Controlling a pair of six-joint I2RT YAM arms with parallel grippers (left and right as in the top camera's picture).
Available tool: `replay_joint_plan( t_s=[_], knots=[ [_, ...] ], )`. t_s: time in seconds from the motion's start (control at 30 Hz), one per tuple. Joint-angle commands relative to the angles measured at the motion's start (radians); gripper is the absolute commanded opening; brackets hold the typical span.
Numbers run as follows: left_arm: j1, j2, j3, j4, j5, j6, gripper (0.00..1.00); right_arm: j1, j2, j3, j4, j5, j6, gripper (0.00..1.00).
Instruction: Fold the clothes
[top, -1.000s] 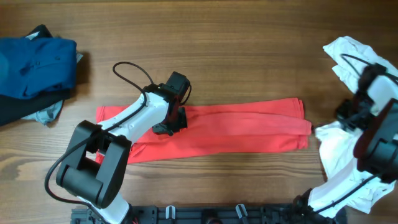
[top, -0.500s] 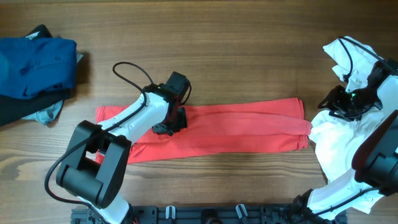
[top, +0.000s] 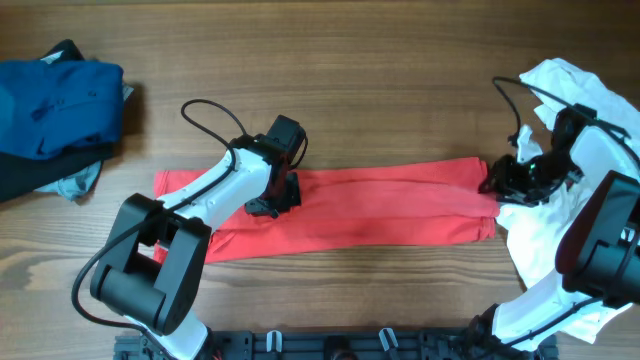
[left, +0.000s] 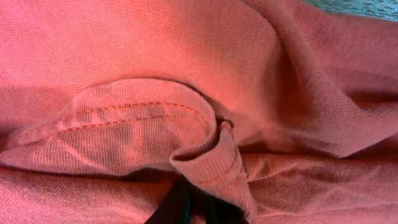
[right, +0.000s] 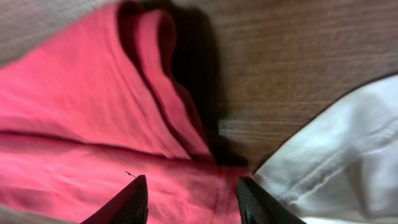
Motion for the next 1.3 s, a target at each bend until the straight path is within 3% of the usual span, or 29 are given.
replay_joint_plan(
  t_s=[0.0, 0.27, 0.57, 0.7, 0.77, 0.83, 0.93, 1.03, 1.1, 1.27],
  knots=[
    [-0.002, 0.012, -0.013, 0.007, -0.01, -0.018, 0.1, 0.003, -0.011, -0.055, 0.053, 0.015, -0.013, 0.47],
    [-0.002, 0.012, -0.013, 0.01, -0.01, -0.018, 0.12, 0.02, -0.011, -0.136, 0.124, -0.042, 0.012, 0.59],
    [-0.002, 0.012, -0.014, 0.01, -0.01, -0.018, 0.14, 0.038, -0.011, -0.137, 0.088, -0.112, 0.004, 0.55],
    [-0.002, 0.012, -0.014, 0.01, -0.01, -0.018, 0.14, 0.065, -0.011, -0.137, 0.08, -0.109, 0.004, 0.46],
    [-0.002, 0.012, -0.013, 0.01, -0.01, -0.018, 0.14, 0.069, -0.011, -0.137, 0.088, -0.104, 0.005, 0.22],
    [-0.002, 0.012, -0.014, 0.01, -0.01, -0.018, 0.13, 0.069, -0.011, -0.137, 0.089, -0.067, 0.005, 0.06],
    [0.005, -0.01, 0.005, 0.003, -0.01, -0.017, 0.1, 0.069, -0.011, -0.134, 0.133, -0.014, 0.092, 0.04],
    [0.04, -0.081, 0.063, -0.017, -0.01, -0.013, 0.17, 0.069, -0.011, -0.09, 0.154, -0.017, 0.115, 0.04],
    [0.071, -0.127, 0.072, -0.017, -0.01, -0.013, 0.24, 0.062, -0.011, -0.027, 0.143, 0.03, 0.154, 0.04],
    [0.169, -0.196, 0.072, -0.11, -0.01, -0.014, 0.26, 0.044, -0.011, 0.208, 0.042, 0.212, 0.2, 0.04]
  ],
)
